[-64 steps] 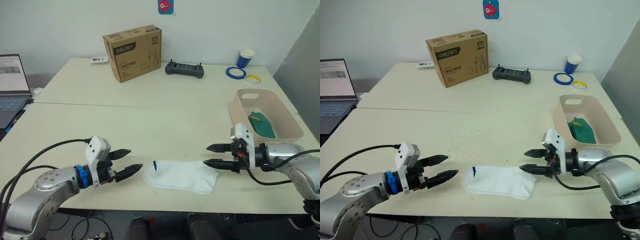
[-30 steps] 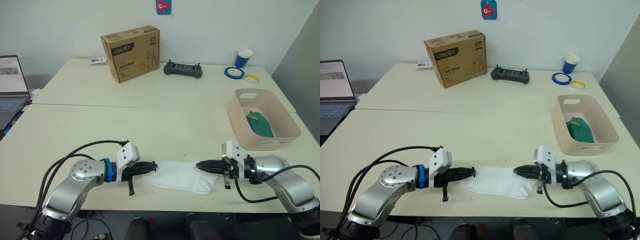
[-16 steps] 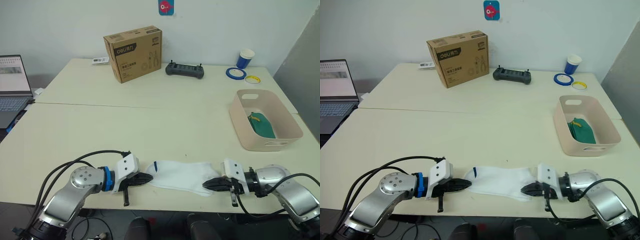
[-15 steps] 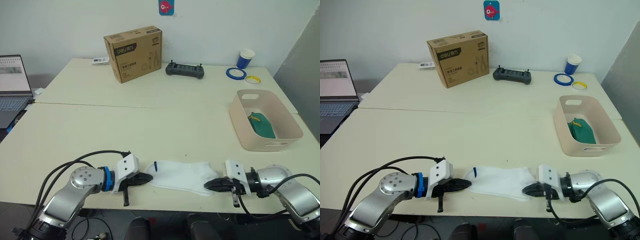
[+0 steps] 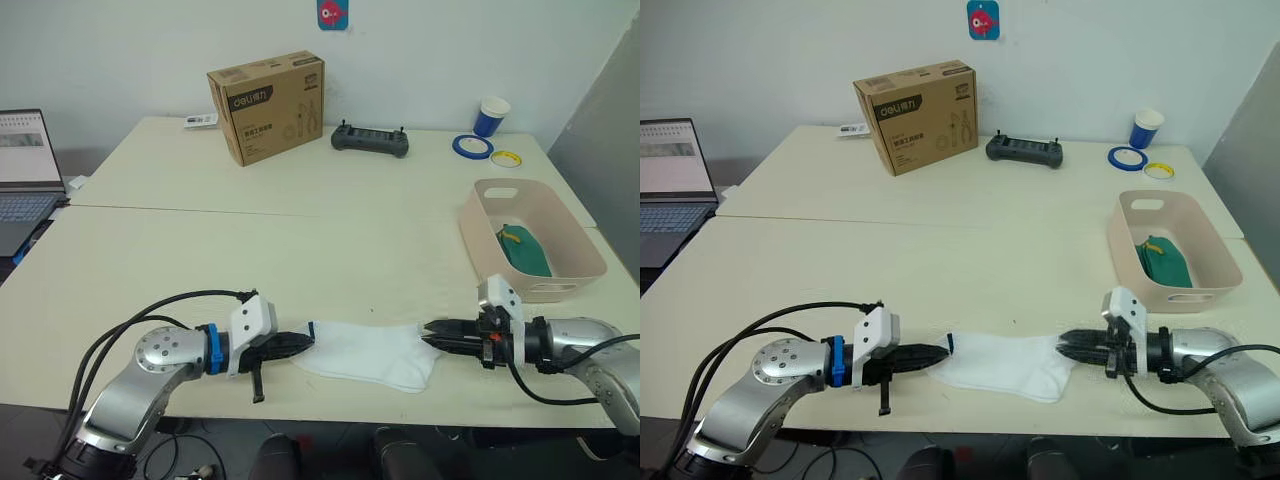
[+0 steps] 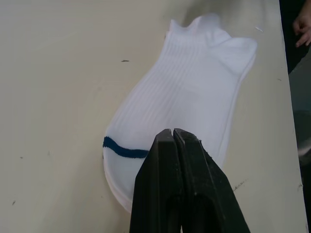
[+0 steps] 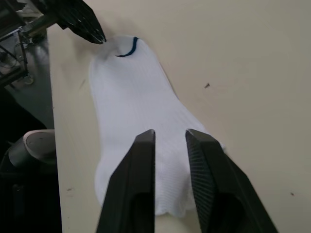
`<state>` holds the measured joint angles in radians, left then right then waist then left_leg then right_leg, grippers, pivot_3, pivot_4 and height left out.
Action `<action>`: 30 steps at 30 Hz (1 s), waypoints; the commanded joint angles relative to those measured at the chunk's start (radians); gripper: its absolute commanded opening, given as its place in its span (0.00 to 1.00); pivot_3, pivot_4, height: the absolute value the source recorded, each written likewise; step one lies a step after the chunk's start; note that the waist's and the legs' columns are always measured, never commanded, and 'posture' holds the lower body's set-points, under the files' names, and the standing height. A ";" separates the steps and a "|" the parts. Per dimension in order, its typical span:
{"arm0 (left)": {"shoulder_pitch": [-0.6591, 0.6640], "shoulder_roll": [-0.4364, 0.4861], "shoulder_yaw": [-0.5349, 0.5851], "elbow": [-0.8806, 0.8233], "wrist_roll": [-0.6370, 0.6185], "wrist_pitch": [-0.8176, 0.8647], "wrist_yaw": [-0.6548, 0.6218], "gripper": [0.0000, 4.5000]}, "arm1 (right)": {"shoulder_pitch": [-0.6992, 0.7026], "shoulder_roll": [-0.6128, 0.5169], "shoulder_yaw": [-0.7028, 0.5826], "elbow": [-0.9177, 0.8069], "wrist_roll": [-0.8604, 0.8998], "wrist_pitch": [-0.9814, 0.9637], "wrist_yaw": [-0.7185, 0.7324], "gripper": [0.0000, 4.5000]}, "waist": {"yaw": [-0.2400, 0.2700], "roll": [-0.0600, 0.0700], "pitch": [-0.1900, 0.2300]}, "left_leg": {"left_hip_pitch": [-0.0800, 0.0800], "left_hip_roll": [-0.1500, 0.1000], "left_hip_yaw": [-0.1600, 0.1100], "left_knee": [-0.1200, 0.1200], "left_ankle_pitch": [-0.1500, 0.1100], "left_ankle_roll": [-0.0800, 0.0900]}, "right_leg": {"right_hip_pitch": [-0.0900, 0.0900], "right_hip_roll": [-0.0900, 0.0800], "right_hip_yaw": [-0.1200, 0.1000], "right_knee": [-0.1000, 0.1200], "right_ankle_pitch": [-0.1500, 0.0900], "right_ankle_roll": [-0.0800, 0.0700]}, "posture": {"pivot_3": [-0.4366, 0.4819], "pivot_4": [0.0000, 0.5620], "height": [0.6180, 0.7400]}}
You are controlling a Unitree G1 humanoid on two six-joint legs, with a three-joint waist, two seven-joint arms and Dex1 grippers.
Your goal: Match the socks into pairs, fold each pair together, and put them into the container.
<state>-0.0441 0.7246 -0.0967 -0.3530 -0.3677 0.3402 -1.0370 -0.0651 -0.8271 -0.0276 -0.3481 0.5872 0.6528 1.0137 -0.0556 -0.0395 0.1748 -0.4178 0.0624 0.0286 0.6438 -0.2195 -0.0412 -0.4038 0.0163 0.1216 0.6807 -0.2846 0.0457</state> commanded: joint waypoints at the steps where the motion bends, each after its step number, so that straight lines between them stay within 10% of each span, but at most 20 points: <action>1: -0.007 -0.004 0.014 -0.057 -0.028 0.001 0.004 0.00 | 0.015 -0.029 -0.019 0.008 -0.032 0.054 -0.056 0.52 | -0.001 0.000 0.000 | 0.000 0.000 0.000 0.000 0.000 0.000 | 0.000 0.000 0.000 0.000 0.000 0.000 | 0.48 0.27 1.00; 5: 0.016 -0.014 -0.003 -0.060 -0.012 -0.017 0.014 0.00 | 0.021 -0.015 0.028 0.002 -0.045 0.108 -0.083 0.83 | -0.001 0.000 0.000 | 0.000 0.000 0.000 0.000 0.000 0.000 | -0.001 0.000 0.000 0.000 0.000 0.000 | 0.48 0.27 1.00; 12: 0.027 -0.016 -0.005 -0.035 0.004 -0.046 0.015 0.00 | 0.020 -0.004 0.095 -0.082 -0.015 0.166 -0.067 0.83 | -0.003 0.000 0.000 | 0.000 0.000 0.000 0.000 0.000 0.000 | 0.000 0.000 0.000 0.000 0.000 0.000 | 0.48 0.27 1.00; 23: 0.002 -0.034 -0.024 -0.025 0.020 -0.052 0.030 0.00 | -0.039 0.005 0.105 -0.019 -0.053 0.168 -0.063 0.04 | -0.002 0.000 0.000 | 0.000 0.000 0.000 0.000 0.000 0.000 | 0.000 0.000 0.000 0.000 0.000 0.000 | 0.48 0.27 1.00; 30: -0.115 -0.092 -0.095 0.014 0.038 -0.034 0.028 0.00 | -0.140 -0.052 0.100 0.128 -0.065 0.132 0.035 0.01 | -0.001 0.000 0.000 | 0.000 -0.001 0.001 0.001 0.000 0.000 | 0.000 0.000 0.001 0.000 0.000 0.001 | 0.48 0.27 1.00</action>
<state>-0.1349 0.6459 -0.1741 -0.3392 -0.3339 0.3044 -1.0128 -0.1819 -0.8610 0.0994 -0.2378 0.5279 0.8090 1.0176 -0.0570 -0.0395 0.1748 -0.4179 0.0617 0.0294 0.6448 -0.2194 -0.0411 -0.4038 0.0165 0.1226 0.6806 -0.2840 0.0467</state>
